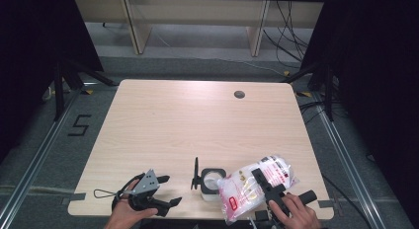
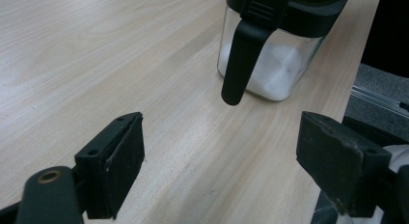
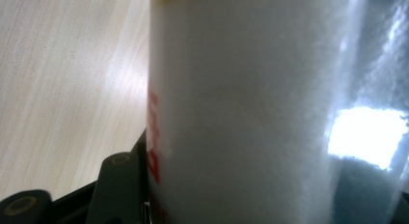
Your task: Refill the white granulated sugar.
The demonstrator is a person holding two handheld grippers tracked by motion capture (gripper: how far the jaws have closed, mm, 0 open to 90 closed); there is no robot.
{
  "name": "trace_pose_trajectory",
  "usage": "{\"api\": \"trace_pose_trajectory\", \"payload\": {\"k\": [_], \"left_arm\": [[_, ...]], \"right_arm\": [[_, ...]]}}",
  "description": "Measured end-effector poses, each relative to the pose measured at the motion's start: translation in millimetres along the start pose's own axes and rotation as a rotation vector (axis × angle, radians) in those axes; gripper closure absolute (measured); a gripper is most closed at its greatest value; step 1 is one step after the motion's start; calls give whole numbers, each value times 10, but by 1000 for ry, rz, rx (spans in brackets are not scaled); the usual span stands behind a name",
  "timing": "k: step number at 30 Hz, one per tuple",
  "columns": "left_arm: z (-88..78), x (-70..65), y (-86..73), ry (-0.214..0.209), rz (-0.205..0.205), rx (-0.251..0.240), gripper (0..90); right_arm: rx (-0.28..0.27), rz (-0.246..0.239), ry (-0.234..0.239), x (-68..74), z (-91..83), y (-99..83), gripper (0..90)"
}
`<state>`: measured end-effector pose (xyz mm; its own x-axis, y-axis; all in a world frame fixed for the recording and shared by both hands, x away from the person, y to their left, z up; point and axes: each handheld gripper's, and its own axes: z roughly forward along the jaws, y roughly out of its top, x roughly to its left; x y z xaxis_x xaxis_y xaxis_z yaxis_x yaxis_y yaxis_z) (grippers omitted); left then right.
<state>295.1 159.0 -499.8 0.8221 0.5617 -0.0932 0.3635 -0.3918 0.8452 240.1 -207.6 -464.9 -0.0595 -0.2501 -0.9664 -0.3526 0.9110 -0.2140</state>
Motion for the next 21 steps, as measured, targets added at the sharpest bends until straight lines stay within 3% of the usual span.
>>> {"api": "trace_pose_trajectory", "payload": {"k": [14,15,21], "left_arm": [[4,-3,-4,-4,-11,-2,169],[4,-4,-4,-4,-11,-3,169],[5,0,-2,-6,-5,-2,169]], "right_arm": [[-3,-14,1,-4,4,2,461],[-5,-35,-8,-9,4,-1,461],[-3,-21,-3,-8,-2,5,461]]}}
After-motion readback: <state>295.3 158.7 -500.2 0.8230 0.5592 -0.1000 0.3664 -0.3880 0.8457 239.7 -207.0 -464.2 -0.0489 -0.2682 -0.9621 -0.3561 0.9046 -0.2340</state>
